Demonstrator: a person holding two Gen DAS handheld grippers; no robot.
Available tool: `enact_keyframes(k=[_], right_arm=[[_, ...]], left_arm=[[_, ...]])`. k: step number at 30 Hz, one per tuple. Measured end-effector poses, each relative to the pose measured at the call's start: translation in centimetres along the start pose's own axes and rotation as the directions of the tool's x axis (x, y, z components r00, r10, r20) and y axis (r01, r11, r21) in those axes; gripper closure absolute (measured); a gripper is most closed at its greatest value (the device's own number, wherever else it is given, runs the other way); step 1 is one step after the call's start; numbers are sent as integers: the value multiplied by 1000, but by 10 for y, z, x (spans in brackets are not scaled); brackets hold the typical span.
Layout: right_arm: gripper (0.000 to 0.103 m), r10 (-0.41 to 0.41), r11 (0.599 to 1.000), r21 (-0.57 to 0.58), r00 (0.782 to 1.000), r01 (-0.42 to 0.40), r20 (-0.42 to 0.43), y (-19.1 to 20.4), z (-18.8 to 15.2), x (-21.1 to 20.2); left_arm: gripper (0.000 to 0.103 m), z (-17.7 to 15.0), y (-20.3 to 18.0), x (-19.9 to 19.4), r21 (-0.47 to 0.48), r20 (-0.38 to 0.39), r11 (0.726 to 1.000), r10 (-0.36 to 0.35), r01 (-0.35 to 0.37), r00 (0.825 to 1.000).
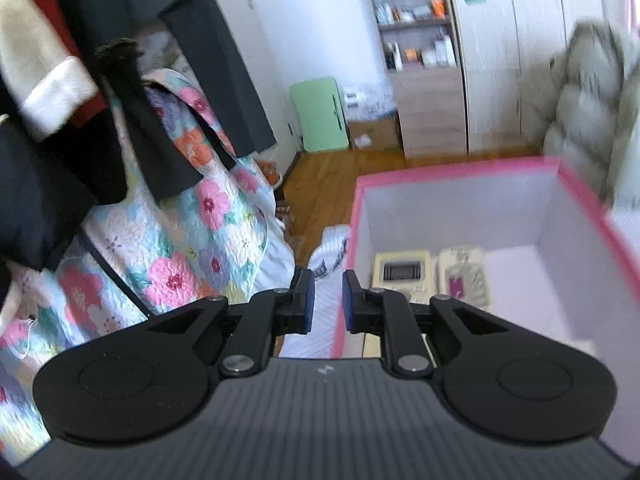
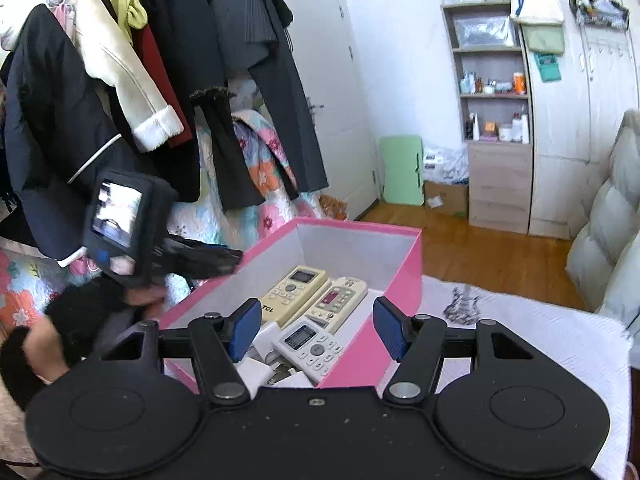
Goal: Organize rigid objects
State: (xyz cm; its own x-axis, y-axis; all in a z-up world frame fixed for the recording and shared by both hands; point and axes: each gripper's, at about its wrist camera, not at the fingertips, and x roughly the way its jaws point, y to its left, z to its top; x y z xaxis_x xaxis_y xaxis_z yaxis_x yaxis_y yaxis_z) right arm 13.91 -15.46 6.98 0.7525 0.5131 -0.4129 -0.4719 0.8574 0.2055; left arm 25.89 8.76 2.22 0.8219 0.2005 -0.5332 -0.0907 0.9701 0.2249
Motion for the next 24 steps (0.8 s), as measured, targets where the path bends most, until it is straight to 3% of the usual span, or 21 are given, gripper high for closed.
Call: enact_keyframes(k=[4, 7, 9, 12, 24], right_arm=[[36, -11, 1000, 4, 999, 11, 30, -1, 2, -19], [36, -63, 998, -4, 997, 63, 39, 0, 2, -27], [36, -88, 996, -12, 995, 88, 46, 3, 0, -31], [36, -96, 995, -4, 994, 97, 55, 7, -2, -35], [31, -197, 980, 6, 976, 198, 94, 29, -29, -67]], left_arm=[[77, 9, 11, -53, -9, 74, 1000, 8, -7, 997], [70, 9, 11, -84, -7, 96, 1000, -29, 30, 995], [59, 5, 7, -102, -6, 122, 998, -54, 55, 991], [56, -7, -5, -123, 11, 130, 995, -96, 95, 987], [49, -67, -35, -141, -15, -32, 976, -216, 216, 976]])
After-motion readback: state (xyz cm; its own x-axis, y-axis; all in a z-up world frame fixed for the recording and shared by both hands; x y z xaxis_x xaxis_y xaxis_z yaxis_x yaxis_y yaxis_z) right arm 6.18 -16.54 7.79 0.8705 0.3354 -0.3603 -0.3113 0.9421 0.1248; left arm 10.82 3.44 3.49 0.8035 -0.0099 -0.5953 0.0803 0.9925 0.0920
